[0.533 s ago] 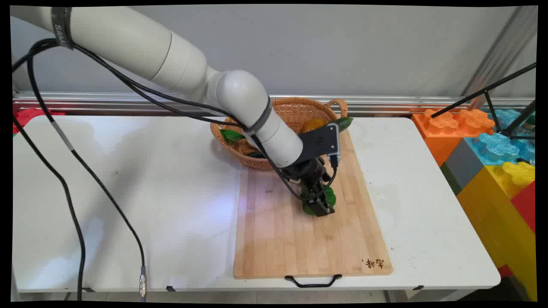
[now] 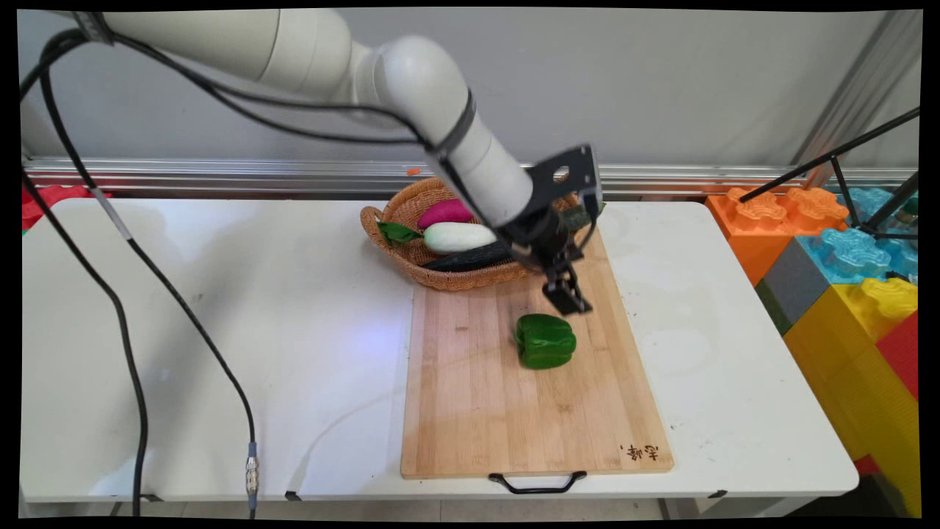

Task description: Pick up the cucumber from the vegetable basket, then place the picked object on the cutting board

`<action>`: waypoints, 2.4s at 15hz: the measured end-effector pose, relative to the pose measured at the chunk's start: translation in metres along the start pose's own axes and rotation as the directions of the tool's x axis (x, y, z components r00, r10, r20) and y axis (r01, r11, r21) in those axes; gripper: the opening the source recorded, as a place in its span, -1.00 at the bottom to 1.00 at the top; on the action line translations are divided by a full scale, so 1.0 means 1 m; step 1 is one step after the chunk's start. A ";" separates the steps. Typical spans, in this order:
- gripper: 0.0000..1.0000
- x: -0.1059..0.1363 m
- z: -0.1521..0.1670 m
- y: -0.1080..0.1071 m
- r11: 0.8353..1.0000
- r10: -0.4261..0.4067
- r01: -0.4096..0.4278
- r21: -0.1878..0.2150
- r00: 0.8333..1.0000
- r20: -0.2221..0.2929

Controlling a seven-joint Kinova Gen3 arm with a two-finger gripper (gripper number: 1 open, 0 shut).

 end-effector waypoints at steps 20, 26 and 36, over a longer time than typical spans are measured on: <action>1.00 -0.052 -0.008 -0.132 0.949 -0.315 0.309 0.064 0.941 0.121; 1.00 -0.062 0.009 -0.135 0.959 -0.283 0.284 0.013 0.951 0.128; -1.00 -0.066 0.009 -0.133 0.979 -0.202 0.203 0.000 0.973 0.113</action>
